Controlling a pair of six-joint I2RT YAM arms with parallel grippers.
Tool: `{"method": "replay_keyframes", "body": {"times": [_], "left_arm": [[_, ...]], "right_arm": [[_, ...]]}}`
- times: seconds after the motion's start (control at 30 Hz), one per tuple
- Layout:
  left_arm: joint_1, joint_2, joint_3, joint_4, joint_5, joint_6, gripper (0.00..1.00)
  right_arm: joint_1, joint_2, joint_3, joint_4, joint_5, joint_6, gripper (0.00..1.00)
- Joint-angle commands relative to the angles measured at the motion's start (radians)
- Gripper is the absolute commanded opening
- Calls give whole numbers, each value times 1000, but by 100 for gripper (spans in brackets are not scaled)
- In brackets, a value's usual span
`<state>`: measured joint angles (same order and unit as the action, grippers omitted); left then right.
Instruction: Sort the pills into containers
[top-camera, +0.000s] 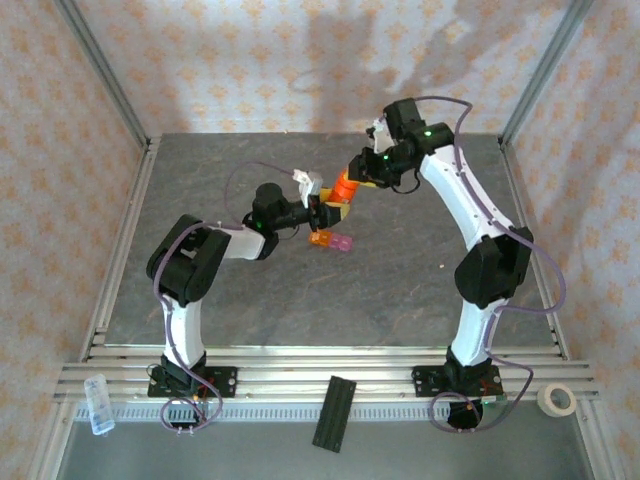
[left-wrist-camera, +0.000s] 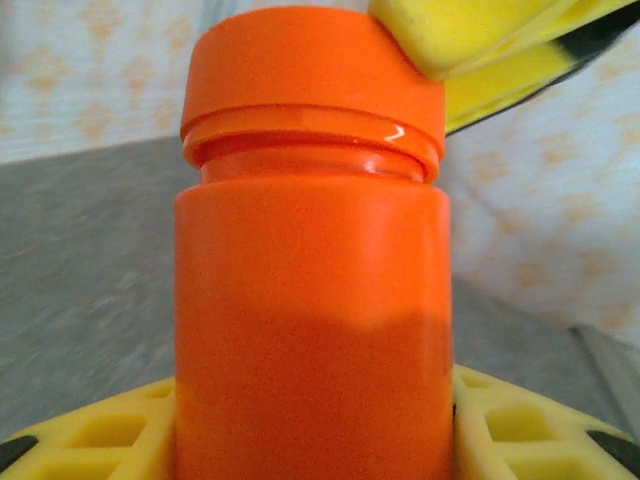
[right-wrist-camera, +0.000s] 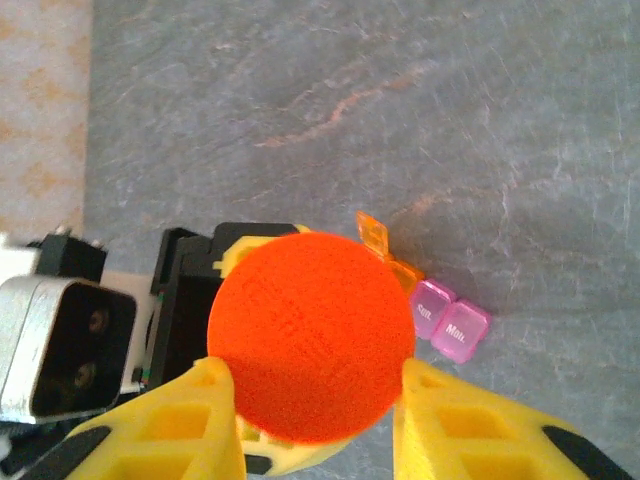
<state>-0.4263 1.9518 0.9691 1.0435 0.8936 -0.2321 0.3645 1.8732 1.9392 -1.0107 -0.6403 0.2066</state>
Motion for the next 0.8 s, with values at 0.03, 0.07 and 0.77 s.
{"method": "replay_keyframes", "body": {"times": [0.03, 0.07, 0.77], "left_arm": [[-79, -158, -16, 142, -229, 279, 0], [-89, -157, -23, 157, -255, 293, 0], [-25, -74, 116, 231, -25, -107, 0]], "right_arm": [[56, -49, -82, 53, 112, 176, 14], [60, -51, -95, 66, 114, 191, 14], [-67, -177, 50, 88, 16, -153, 76]]}}
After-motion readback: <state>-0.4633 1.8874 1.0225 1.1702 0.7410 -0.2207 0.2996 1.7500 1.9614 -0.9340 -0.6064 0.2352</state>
